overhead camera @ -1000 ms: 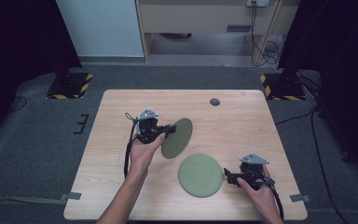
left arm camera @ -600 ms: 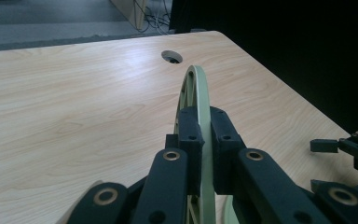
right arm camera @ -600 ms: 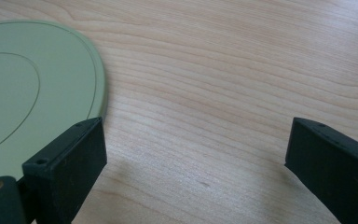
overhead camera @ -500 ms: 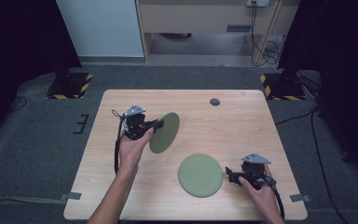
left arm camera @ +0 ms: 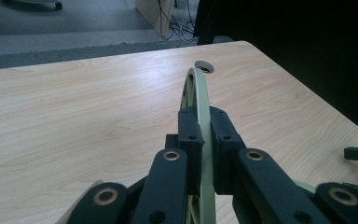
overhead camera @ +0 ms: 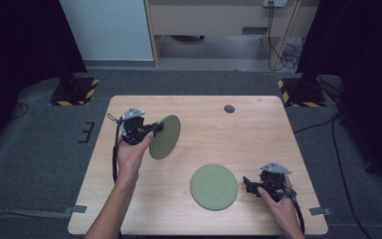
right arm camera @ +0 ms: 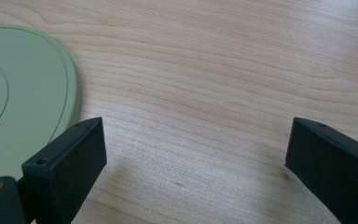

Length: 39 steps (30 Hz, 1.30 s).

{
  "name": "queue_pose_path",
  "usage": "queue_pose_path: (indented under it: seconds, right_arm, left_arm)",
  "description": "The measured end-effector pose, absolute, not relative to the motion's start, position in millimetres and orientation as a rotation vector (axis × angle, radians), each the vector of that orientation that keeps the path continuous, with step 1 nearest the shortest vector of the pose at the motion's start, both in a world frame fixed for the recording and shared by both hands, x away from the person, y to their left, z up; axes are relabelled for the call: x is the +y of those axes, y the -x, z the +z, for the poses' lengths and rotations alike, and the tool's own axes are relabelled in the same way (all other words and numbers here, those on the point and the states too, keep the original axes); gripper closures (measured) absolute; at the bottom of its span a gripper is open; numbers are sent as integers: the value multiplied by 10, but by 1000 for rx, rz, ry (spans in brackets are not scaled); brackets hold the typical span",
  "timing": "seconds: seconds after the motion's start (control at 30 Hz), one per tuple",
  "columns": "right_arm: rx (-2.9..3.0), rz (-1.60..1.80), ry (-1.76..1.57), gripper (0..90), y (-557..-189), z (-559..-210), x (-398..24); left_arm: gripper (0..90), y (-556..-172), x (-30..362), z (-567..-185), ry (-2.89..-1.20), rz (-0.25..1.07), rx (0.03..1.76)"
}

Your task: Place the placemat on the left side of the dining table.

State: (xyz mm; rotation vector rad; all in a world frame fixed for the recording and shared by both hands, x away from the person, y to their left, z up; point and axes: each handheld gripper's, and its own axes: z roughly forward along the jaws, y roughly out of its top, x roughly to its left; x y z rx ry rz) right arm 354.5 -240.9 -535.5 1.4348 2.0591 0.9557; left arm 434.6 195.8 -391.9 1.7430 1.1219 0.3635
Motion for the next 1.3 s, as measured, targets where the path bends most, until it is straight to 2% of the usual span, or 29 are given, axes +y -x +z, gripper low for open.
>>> queue_pose_path:
  seconds: [0.57, 1.3]
  right_arm:
    - [2055, 945, -1444, 53, -3548, -5360, -2426]
    - [2053, 942, -1443, 53, -3548, -5362, -2445]
  left_arm:
    - [850, -4364, 2228, -3895, -1739, 411, 1156]
    - [850, -4365, 2369, -3997, -1743, 425, 1196]
